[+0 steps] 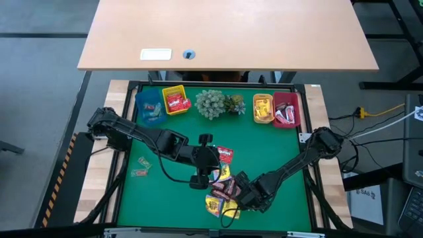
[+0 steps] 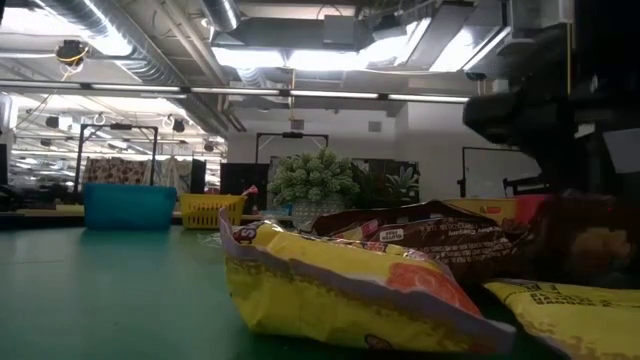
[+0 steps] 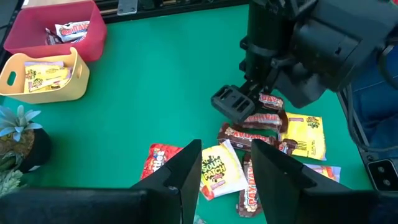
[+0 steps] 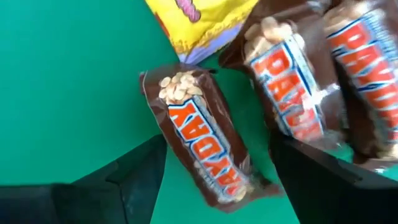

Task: Sort candy
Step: Put the brown chocolate into the blue bin

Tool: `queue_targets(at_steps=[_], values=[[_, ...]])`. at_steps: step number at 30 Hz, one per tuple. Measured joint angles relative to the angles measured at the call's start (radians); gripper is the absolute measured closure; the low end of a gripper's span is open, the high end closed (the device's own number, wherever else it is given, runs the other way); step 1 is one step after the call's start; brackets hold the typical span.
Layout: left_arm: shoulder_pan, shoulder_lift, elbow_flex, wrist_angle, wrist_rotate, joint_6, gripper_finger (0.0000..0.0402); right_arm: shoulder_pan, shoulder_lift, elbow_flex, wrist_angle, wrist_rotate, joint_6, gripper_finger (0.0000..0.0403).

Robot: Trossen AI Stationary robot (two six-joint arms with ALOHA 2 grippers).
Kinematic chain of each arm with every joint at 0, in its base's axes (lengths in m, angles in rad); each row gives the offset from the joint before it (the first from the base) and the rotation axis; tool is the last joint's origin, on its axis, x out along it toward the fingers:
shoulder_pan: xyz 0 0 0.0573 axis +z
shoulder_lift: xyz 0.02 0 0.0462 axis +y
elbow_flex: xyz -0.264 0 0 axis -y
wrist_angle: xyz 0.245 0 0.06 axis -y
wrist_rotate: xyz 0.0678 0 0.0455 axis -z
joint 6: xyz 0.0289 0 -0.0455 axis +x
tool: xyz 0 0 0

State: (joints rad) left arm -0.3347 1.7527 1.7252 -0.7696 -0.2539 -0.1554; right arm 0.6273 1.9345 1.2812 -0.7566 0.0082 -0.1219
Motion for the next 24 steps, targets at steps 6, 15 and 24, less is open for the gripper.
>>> queue_targets(at_steps=[6,15,24], values=[[0.000,0.000,0.000,-0.001,0.000,0.000,0.0276,0.000,0.020,0.003,-0.005,-0.016,0.000,0.0111],[0.000,0.000,0.000,-0.008,0.000,0.000,0.0276,0.000,0.021,0.003,-0.014,-0.024,0.010,0.0154],[0.000,0.000,0.000,-0.009,0.001,0.000,0.0276,0.002,0.022,0.003,-0.029,-0.043,0.013,0.0262]])
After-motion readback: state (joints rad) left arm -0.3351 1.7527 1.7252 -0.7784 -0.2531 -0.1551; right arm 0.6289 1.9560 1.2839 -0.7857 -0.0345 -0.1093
